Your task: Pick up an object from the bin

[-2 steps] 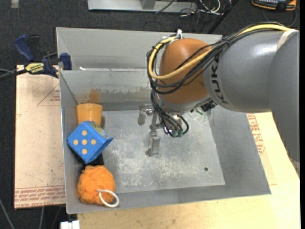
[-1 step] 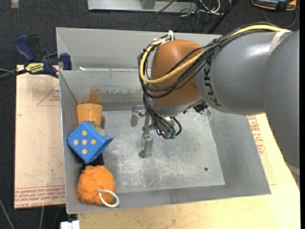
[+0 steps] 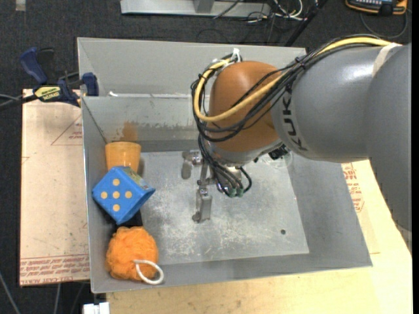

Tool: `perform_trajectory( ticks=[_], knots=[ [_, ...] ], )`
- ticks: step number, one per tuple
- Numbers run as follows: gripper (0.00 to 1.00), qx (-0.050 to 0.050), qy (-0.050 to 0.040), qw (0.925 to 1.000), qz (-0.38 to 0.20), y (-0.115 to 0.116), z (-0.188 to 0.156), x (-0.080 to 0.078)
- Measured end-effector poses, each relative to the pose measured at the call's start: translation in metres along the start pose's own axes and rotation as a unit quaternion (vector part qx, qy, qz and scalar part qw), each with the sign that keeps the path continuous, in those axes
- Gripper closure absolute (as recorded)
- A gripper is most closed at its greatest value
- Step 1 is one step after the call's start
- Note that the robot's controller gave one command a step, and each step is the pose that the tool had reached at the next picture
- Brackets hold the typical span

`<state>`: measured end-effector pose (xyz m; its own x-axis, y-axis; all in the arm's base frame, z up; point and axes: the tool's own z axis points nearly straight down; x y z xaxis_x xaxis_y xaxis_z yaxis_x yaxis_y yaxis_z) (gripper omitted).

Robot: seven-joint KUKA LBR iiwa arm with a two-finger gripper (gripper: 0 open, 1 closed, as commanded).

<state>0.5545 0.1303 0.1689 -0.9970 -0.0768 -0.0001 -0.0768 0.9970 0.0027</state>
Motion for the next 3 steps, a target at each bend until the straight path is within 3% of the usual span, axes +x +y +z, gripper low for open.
perform_trajectory(
  ticks=[1, 2, 3],
  knots=[
    [0.00, 0.000, 0.0003, 0.9990, -0.044, 0.018, 0.020, 0.007],
    [0.00, -0.001, -0.0018, 0.9922, -0.125, 0.028, 0.036, -0.004],
    [0.00, 0.000, -0.0007, 0.9993, -0.037, 0.044, 0.045, 0.009]
  ],
)
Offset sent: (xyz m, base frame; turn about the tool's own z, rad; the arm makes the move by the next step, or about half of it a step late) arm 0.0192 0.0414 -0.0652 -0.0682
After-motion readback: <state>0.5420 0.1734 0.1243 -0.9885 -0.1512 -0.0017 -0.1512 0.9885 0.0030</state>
